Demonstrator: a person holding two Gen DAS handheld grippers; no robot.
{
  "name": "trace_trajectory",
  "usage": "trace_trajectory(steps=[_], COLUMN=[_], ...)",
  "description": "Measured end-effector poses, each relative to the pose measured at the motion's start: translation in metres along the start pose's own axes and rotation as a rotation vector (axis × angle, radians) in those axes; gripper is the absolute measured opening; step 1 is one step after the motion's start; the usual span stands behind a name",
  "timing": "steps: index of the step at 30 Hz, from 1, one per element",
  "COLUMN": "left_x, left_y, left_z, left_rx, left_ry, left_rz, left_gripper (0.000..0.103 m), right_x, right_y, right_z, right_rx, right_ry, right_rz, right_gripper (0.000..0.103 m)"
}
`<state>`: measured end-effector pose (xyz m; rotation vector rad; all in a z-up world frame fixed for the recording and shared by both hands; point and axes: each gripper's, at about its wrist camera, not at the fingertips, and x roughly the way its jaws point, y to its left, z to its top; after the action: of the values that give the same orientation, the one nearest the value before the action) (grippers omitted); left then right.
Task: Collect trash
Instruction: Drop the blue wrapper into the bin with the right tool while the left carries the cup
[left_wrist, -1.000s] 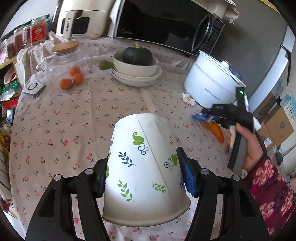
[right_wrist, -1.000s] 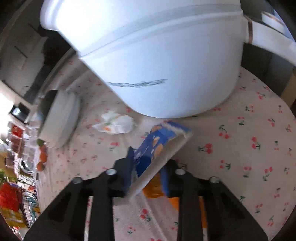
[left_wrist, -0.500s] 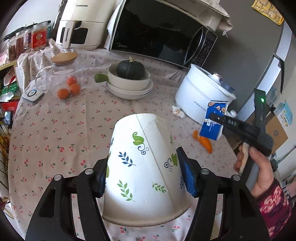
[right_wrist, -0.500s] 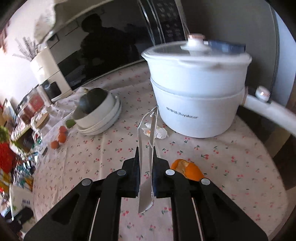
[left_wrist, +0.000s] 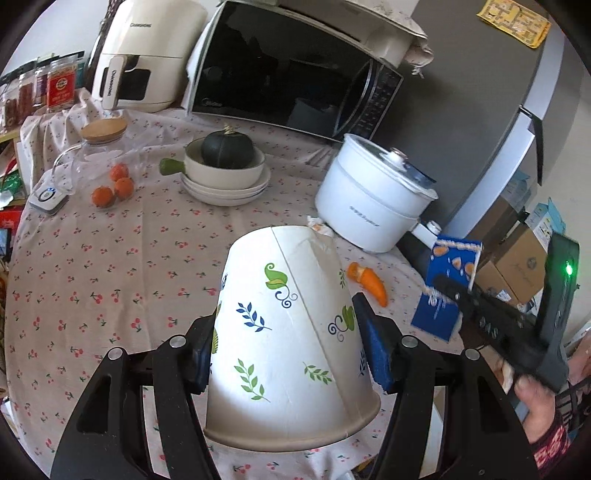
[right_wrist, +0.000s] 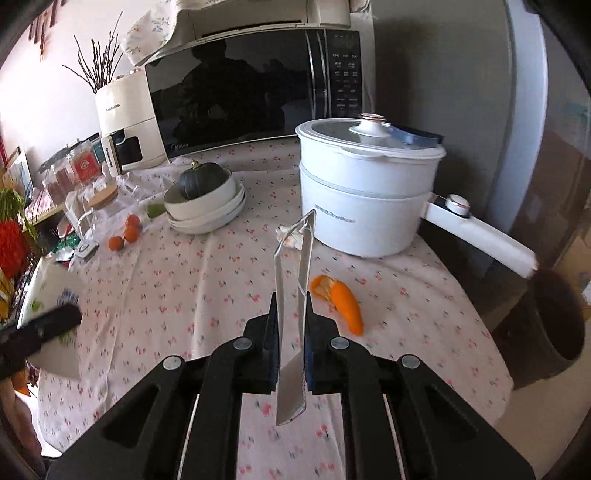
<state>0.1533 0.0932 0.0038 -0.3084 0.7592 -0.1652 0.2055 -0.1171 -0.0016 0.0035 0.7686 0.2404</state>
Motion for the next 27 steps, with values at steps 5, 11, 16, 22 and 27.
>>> trace_trajectory(steps=[5,11,16,22,27], left_x=[-0.003,-0.005,-0.007,-0.008,-0.005], left_y=[-0.019,-0.039,-0.053,-0.065,-0.075], left_z=[-0.006,-0.015,-0.022,-0.031,-0.039], left_rx=[0.041,0.091,0.129,0.171,0.201], left_ry=[-0.001,0.007,0.010,0.021,0.036], left_rz=[-0.028,-0.058,-0.078,-0.094,-0.104], left_gripper=[0.061,0.061,0.061,0.061,0.061], right_x=[-0.030,-0.056,-0.071,-0.082,-0.082], right_y=[-0.002,-0.011,-0.022,-0.034,-0.041], right_z=[-0.022,-0.056,-0.091,-0.127,-0.147], right_rx=[-0.028,-0.029,-0.023,0.010,0.007], right_ry=[-0.012,0.015,0.063,0.126,0.175], right_rz=[-0.072,-0.118,-0.140,-0.147,-0.159], right_gripper=[0.010,0.010,0.011,0.013,0.018])
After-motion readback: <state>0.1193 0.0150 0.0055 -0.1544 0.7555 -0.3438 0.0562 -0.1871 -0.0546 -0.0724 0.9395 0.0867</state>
